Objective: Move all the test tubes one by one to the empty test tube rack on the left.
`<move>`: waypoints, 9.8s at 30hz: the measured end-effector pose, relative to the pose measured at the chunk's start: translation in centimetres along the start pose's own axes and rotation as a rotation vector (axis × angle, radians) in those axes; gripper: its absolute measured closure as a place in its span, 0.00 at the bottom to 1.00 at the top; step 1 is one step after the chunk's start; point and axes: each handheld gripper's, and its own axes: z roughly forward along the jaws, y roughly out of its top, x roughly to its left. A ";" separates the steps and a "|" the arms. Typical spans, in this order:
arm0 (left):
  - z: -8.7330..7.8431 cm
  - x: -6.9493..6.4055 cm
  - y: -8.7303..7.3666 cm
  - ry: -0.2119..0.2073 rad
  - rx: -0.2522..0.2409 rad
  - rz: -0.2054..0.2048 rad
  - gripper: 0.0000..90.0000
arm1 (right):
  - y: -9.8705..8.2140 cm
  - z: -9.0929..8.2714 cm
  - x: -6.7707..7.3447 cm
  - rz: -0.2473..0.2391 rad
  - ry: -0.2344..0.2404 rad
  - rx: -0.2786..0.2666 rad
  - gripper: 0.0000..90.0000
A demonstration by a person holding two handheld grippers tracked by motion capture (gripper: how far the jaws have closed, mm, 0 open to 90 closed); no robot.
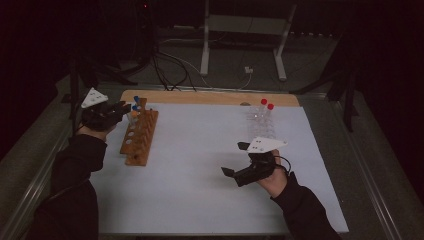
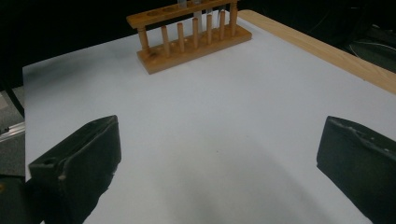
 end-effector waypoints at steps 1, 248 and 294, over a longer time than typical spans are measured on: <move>0.1 0.0 -0.2 -0.003 0.002 -0.006 0.80 | 0.0 0.0 0.0 0.001 0.001 0.000 0.00; -1.9 0.1 -2.8 -0.058 -0.059 -0.046 0.80 | 0.8 0.3 -0.7 0.008 -0.022 -0.004 0.00; -3.0 -9.2 -4.4 -0.336 -0.018 0.047 0.02 | 0.8 -4.0 -13.3 0.140 -0.330 -0.059 0.09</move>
